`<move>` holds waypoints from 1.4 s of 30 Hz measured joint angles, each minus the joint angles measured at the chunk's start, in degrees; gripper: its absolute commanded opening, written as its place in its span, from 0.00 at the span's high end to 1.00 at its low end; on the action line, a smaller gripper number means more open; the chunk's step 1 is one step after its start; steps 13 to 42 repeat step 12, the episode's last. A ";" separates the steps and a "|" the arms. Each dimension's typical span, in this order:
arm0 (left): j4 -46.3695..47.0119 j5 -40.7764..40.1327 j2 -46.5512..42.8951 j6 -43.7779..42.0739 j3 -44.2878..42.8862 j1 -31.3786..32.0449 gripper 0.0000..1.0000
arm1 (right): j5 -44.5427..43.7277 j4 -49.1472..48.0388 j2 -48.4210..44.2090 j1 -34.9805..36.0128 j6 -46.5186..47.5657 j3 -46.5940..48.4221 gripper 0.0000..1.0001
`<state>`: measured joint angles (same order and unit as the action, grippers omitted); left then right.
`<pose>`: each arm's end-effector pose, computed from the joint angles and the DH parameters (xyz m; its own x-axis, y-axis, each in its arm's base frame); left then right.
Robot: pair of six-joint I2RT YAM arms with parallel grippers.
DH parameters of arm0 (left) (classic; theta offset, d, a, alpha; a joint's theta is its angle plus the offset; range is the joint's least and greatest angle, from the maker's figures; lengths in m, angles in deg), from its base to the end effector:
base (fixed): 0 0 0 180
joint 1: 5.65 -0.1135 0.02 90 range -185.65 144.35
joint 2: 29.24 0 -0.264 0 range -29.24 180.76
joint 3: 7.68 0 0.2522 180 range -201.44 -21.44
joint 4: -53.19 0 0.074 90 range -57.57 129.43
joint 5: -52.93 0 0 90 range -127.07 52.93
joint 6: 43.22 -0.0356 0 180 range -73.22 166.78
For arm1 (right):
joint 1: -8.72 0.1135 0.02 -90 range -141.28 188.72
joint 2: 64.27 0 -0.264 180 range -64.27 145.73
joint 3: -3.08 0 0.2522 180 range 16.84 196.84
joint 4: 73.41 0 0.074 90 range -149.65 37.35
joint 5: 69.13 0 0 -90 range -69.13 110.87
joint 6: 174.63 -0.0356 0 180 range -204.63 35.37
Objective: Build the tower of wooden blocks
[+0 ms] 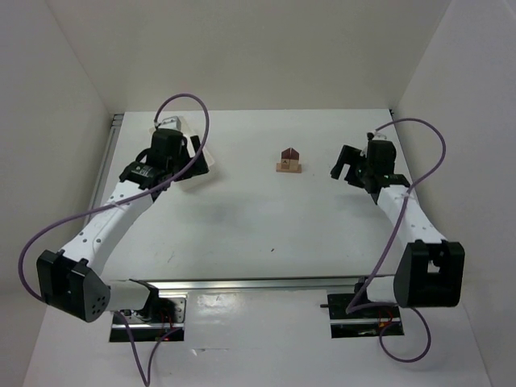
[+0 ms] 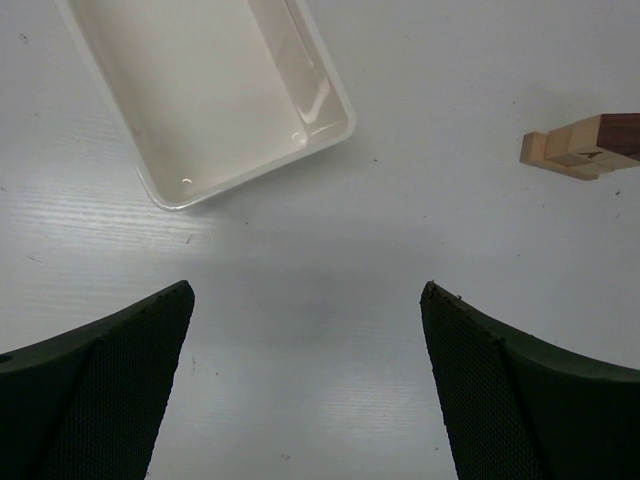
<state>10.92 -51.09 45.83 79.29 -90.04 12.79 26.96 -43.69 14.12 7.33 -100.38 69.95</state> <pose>0.2789 -0.0839 0.3384 -0.5224 -0.3755 -0.7656 -0.1923 0.9266 -0.3232 0.2963 -0.0034 0.2496 -0.6494 0.2857 -0.7047 0.1253 0.9543 0.2714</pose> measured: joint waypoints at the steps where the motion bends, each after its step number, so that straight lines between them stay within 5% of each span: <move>1: 0.07 0.33 -0.37 0.39 0.09 0.02 0.00 | -0.68 0.72 -2.03 0.09 -0.72 -0.33 0.00; 42: 0.15 0.76 -5.29 1.01 1.88 0.11 0.00 | -3.63 0.42 -6.12 0.13 -2.82 1.33 0.00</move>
